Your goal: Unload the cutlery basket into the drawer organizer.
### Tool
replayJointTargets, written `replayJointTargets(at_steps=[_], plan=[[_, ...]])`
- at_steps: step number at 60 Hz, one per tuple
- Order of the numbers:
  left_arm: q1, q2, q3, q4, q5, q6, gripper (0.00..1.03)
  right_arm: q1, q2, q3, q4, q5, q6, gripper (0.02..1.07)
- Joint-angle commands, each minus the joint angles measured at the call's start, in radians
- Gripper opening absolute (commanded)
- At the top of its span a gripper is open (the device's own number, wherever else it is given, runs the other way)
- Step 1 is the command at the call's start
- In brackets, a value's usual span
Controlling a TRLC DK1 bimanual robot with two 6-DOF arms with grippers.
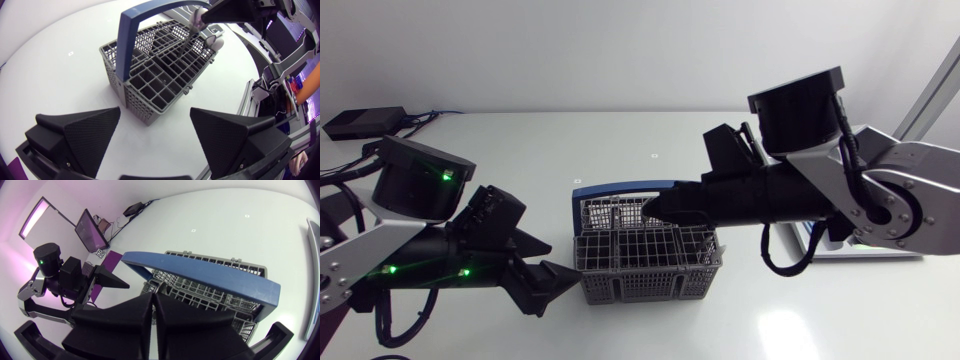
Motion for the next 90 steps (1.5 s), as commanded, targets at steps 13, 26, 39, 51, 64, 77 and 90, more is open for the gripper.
replayJointTargets(at_steps=[13,26,39,51,64,77,90], plan=[[-0.009,0.003,-0.017,0.007,-0.002,-0.009,0.98,0.036,0.02,0.047,-0.046,-0.051,-0.086,0.08],[-0.008,0.003,-0.019,0.009,-0.002,-0.004,0.98,0.05,0.051,0.079,-0.095,-0.07,-0.168,0.08],[-0.005,0.009,-0.022,0.017,-0.002,-0.001,0.98,0.044,0.036,0.094,-0.133,-0.083,-0.208,0.08],[-0.005,0.014,-0.022,0.021,-0.003,-0.001,0.98,0.038,0.006,0.105,-0.162,-0.083,-0.227,0.08],[-0.003,0.018,-0.022,0.023,-0.003,-0.001,0.98,0.033,-0.032,0.122,-0.199,-0.081,-0.264,0.08],[-0.005,0.023,-0.019,0.023,-0.003,-0.001,0.98,0.036,-0.061,0.131,-0.21,-0.074,-0.286,0.08],[-0.006,0.03,-0.016,0.024,-0.005,-0.001,0.98,0.038,-0.084,0.15,-0.236,-0.074,-0.321,0.08]])
